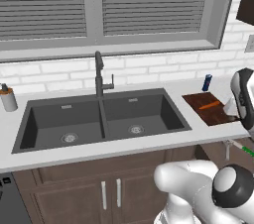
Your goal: Place the appropriate cutting tool for cutting the carrot skin on the cutting board.
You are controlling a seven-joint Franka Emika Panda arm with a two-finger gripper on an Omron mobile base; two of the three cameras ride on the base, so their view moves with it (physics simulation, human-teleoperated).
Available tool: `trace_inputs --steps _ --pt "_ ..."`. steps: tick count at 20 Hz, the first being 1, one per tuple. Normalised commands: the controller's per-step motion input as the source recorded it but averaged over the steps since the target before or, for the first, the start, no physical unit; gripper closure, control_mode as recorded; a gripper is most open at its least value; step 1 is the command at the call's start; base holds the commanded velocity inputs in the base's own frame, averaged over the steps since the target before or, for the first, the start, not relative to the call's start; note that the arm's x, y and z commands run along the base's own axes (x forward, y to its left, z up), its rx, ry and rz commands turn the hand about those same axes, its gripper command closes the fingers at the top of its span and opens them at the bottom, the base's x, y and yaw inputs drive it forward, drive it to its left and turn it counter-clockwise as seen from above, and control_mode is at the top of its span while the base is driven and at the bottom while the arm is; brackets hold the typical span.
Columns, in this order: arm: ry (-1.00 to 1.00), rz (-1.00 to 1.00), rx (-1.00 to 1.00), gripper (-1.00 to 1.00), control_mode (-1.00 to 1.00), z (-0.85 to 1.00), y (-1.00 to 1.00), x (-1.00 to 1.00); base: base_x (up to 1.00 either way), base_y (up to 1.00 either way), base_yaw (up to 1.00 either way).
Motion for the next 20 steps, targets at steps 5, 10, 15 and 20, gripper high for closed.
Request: trace_inputs --steps 5,10,15,20 --pt "0.00 -0.02 0.00 -1.00 -1.00 -0.52 -0.55 -0.41 0.00 0.00 0.00" --pt "0.02 0.00 0.00 -1.00 -1.00 -0.46 -0.18 -0.08 0.00 0.00 0.00" --pt "0.08 0.00 0.00 -1.00 -1.00 -0.26 -0.18 0.12 0.00 0.00 0.00" --pt "0.06 0.00 0.01 -1.00 -1.00 -0.32 -0.29 0.00 0.00 0.00 0.00"
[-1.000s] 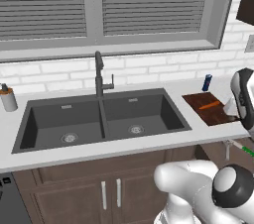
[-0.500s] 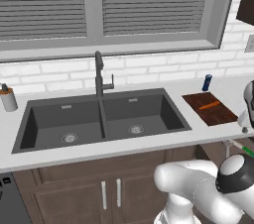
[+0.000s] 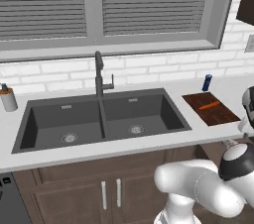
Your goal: Place the appropriate cutting tool for cutting the carrot skin on the cutting board.
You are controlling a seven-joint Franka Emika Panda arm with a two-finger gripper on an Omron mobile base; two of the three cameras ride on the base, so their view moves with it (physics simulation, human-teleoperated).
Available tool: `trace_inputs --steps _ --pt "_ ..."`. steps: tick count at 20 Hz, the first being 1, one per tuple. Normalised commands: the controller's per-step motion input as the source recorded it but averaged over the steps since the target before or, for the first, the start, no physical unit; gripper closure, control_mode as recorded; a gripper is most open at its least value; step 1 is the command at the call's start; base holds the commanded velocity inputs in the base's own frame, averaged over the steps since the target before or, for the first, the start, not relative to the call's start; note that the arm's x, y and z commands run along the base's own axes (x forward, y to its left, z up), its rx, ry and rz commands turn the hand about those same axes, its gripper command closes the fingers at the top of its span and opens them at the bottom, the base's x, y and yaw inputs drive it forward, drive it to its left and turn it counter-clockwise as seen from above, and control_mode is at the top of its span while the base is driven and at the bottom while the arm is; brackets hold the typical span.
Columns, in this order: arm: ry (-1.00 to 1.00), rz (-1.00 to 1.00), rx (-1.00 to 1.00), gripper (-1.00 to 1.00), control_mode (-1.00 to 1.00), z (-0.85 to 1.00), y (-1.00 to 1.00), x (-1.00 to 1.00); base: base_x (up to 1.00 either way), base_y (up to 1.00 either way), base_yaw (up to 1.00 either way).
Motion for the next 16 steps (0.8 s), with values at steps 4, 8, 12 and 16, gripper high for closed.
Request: trace_inputs --steps 4,8,12,16 --pt "0.07 0.00 0.01 -1.00 -1.00 -0.29 -0.08 0.00 0.00 0.00 0.00" --pt "0.07 0.00 0.00 -1.00 -1.00 -0.40 -0.04 0.00 0.00 0.00 0.00" --pt "0.02 0.00 0.00 -1.00 -1.00 -0.48 -0.05 0.00 0.00 0.00 0.00" --pt "0.01 0.00 0.00 -1.00 -1.00 -0.34 -0.03 0.00 0.00 0.00 0.00"
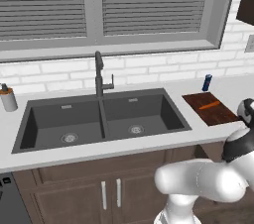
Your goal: Place the appropriate cutting tool for cutting the carrot skin on the cutting board.
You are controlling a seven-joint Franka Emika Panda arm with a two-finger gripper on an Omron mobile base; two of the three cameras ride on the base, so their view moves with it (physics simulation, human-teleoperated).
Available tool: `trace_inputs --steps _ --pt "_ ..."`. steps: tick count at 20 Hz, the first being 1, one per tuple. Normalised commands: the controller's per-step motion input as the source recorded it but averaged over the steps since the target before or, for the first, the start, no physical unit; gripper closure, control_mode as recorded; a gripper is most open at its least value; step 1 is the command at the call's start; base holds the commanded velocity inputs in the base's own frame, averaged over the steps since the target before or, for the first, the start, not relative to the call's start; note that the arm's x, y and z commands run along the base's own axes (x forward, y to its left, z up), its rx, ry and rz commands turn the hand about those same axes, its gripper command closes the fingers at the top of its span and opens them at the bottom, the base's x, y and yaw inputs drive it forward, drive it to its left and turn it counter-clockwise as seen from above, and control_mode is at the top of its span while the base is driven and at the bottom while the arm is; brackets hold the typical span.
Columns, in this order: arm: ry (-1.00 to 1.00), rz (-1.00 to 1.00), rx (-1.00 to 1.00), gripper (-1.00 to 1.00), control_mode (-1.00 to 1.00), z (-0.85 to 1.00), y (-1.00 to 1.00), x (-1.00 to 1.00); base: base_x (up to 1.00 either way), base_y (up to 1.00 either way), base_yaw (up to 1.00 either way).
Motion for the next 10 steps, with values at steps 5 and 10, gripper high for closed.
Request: trace_inputs --steps 5,10 --pt "0.01 0.00 0.01 -1.00 -1.00 -0.22 -0.09 0.01 0.00 0.00 0.00" --pt "0.00 0.00 0.00 -1.00 -1.00 -0.29 -0.09 0.04 0.00 0.00 0.00"
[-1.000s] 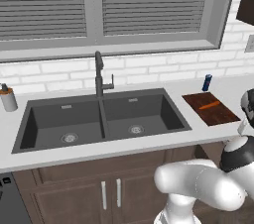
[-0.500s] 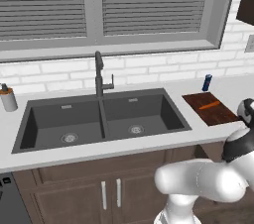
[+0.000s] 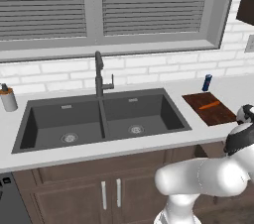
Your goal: Place the appropriate cutting tool for cutting the carrot skin on the cutting board.
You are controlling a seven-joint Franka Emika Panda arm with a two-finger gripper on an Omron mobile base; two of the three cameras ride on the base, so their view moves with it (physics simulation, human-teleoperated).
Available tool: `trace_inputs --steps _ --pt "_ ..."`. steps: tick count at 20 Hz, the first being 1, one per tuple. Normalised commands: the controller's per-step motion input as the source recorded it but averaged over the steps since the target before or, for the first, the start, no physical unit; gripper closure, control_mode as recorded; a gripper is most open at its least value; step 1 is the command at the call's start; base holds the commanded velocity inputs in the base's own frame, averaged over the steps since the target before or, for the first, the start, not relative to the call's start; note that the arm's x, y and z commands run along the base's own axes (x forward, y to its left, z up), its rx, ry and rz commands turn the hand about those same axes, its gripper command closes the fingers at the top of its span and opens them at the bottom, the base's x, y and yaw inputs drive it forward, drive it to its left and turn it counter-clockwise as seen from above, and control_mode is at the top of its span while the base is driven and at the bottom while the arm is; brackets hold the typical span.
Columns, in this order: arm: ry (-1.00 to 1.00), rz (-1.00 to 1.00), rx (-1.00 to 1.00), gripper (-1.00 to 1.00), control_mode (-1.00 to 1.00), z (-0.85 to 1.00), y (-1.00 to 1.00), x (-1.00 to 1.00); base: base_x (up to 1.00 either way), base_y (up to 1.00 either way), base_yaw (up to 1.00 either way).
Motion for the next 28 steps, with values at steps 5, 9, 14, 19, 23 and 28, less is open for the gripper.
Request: trace_inputs --steps 5,9,14,19,23,28 --pt "0.01 0.00 0.00 -1.00 -1.00 -0.32 -0.09 0.02 0.00 0.00 0.00" --pt "0.03 0.00 0.01 -1.00 -1.00 -0.30 -0.12 0.09 0.00 0.00 0.00" --pt "0.01 0.00 0.01 -1.00 -1.00 -0.35 -0.13 0.08 0.00 0.00 0.00" --pt "0.02 0.00 0.01 -1.00 -1.00 -0.32 -0.11 0.01 0.00 0.00 0.00" --pt "0.09 0.00 0.02 -1.00 -1.00 -0.26 -0.04 0.00 0.00 0.00 0.00" --pt "0.16 0.00 0.01 -1.00 -1.00 -0.26 0.00 0.00 0.00 0.00 0.00"
